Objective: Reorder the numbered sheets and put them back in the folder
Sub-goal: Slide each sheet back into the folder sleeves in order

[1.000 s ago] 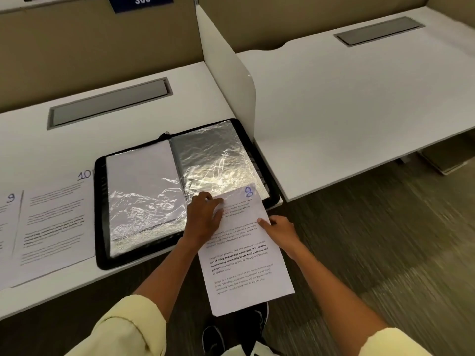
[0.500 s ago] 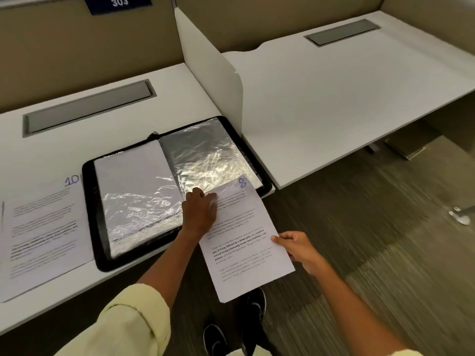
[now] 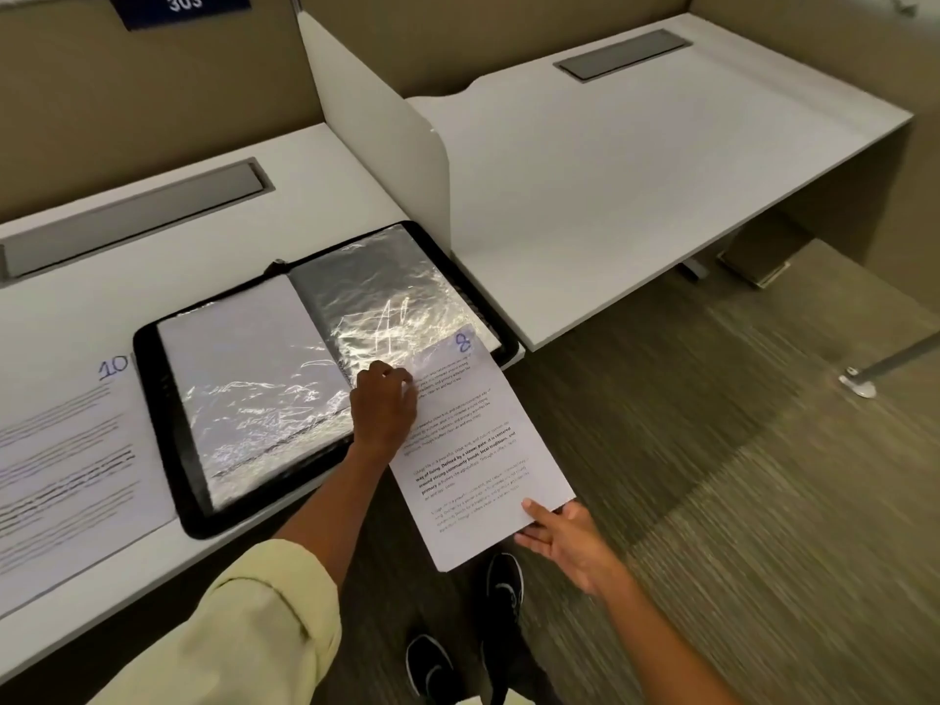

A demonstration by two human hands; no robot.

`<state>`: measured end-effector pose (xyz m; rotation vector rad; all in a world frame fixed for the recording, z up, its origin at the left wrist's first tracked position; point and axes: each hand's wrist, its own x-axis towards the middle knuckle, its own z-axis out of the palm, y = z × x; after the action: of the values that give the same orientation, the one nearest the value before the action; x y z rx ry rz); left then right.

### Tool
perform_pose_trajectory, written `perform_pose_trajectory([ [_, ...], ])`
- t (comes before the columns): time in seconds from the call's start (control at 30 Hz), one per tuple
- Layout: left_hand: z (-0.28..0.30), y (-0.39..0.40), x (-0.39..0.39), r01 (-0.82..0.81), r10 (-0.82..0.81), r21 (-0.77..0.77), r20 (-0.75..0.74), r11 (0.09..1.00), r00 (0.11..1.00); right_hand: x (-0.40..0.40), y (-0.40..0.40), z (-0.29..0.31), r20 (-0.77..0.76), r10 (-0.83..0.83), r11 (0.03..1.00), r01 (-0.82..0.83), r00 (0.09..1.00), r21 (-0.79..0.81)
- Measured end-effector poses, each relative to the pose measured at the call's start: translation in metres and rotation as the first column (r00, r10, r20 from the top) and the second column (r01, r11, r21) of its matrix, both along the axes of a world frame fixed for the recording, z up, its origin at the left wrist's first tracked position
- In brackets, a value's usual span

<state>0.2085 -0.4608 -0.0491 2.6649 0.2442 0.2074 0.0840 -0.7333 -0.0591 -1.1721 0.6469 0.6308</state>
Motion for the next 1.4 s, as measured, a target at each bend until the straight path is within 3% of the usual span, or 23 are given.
perform_pose_trajectory([
  [0.2,0.005,-0.005,-0.001,-0.014,0.020,-0.128,0.046,0.992,0.999,-0.007,0.022,0.005,0.093,-0.004,0.995,0.013,0.996,-0.099],
  [0.4,0.005,-0.002,-0.001,0.018,0.002,-0.231,0.089,0.973,0.996,0.012,0.024,0.018,0.080,-0.042,0.988,0.053,0.996,-0.147],
  [0.83,0.003,-0.001,0.001,0.052,-0.020,-0.286,0.111,0.957,0.994,0.063,0.045,0.035,0.112,0.005,0.982,0.016,0.994,-0.190],
  [1.4,-0.006,-0.004,0.005,0.020,0.016,-0.307,0.112,0.952,0.994,0.044,0.056,0.016,0.040,-0.060,0.998,0.061,0.997,-0.022],
])
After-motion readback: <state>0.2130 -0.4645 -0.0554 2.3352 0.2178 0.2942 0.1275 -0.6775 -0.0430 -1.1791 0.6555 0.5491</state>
